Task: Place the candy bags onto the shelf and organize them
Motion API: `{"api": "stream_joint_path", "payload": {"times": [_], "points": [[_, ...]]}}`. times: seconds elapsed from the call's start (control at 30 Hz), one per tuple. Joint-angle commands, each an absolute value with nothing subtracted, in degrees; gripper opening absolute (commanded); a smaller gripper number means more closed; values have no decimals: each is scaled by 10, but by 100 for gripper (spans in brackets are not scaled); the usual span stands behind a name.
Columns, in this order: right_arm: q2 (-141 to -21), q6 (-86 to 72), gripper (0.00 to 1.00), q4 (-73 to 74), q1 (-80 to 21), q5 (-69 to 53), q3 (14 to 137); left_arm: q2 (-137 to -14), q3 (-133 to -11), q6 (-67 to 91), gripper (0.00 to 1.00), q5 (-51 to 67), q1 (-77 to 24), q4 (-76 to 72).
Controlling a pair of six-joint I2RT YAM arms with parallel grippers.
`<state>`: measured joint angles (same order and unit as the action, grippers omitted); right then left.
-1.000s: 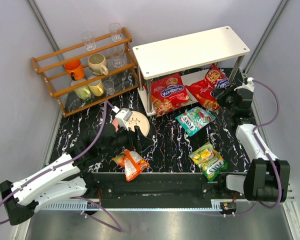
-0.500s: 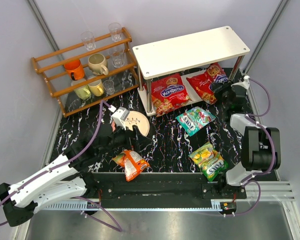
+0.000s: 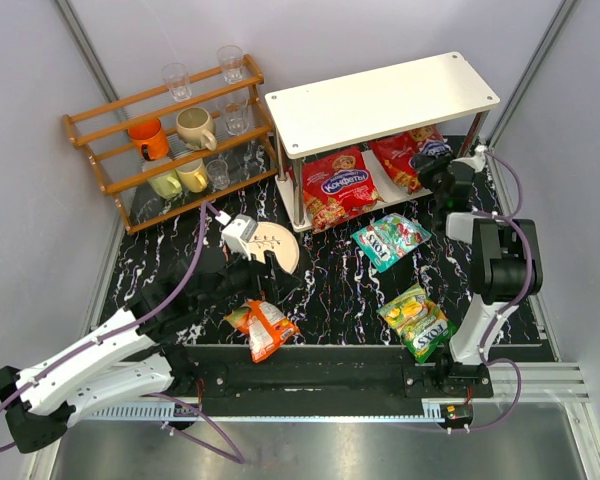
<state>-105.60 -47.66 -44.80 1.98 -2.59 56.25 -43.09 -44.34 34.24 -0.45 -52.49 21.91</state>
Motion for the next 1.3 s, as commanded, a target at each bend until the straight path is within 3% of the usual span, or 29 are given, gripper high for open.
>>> {"api": "stream_joint_path", "payload": {"times": [0.0, 0.37, 0.5, 0.6, 0.63, 0.73, 0.97, 1.17, 1.27], "points": [[-1068, -499, 0, -588, -14, -11, 626, -428, -476, 328, 98, -32, -523, 238], [-1078, -504, 0, -583, -20, -25, 599, -421, -468, 330, 98, -30, -523, 229], [-1062, -497, 39, -598, -20, -23, 576, -418, -465, 334, 98, -23, -523, 227], [-1033, -485, 55, -606, -20, -19, 549, -411, -462, 337, 98, -22, -523, 227], [-1024, -483, 79, -603, -20, -18, 536, -410, -461, 336, 98, -22, -523, 227], [-993, -470, 98, -589, -20, -21, 518, -406, -461, 338, 98, -23, -523, 228], [-894, -418, 99, -547, -17, -10, 454, -406, -462, 343, 98, -17, -523, 229], [-882, -392, 100, -483, -12, -32, 445, -410, -462, 345, 98, -14, -523, 225], [-914, -401, 89, -475, -8, -59, 463, -410, -463, 345, 98, -13, -523, 224]]}}
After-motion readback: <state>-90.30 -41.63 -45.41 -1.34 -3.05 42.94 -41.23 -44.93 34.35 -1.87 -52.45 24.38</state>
